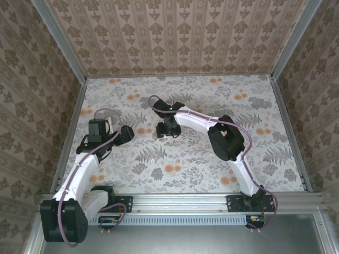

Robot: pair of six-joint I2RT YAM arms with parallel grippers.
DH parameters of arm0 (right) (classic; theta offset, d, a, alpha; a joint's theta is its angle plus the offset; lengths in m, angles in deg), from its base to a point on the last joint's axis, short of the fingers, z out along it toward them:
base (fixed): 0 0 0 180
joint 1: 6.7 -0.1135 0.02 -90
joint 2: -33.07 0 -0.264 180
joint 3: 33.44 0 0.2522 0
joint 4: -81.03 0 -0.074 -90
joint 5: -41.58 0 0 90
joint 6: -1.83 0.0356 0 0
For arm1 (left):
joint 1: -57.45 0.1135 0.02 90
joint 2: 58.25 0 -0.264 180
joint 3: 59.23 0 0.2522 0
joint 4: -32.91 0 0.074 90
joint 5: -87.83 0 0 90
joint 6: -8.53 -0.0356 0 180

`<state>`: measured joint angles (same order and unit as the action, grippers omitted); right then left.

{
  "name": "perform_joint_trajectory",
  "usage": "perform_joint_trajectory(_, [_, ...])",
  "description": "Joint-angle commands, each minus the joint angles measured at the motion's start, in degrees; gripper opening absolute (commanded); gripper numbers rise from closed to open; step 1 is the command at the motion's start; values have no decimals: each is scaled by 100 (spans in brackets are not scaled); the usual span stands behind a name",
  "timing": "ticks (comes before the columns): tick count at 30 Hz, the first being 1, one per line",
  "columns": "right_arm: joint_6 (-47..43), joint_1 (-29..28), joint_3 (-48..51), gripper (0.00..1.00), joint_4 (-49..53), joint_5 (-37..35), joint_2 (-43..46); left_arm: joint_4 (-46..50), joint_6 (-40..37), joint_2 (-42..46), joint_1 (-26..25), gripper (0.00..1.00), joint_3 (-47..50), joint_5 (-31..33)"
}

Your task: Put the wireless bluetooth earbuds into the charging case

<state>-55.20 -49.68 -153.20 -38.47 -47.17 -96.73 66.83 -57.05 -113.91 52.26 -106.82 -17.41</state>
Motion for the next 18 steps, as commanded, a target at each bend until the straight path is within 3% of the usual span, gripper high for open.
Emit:
perform_joint_trajectory(1, [34, -39, -250, 62, 372, -286, -200, -47, 1, -123, 11, 98, 5, -341])
perform_joint_trajectory(11, [-10, -35, -889, 59, 736, -492, -869, -47, -121, -822, -662, 91, -160, -391])
perform_joint_trajectory(18, [-42, 25, -880, 47, 758, -495, -875, -433, -299, -1110, -1001, 80, -206, -598])
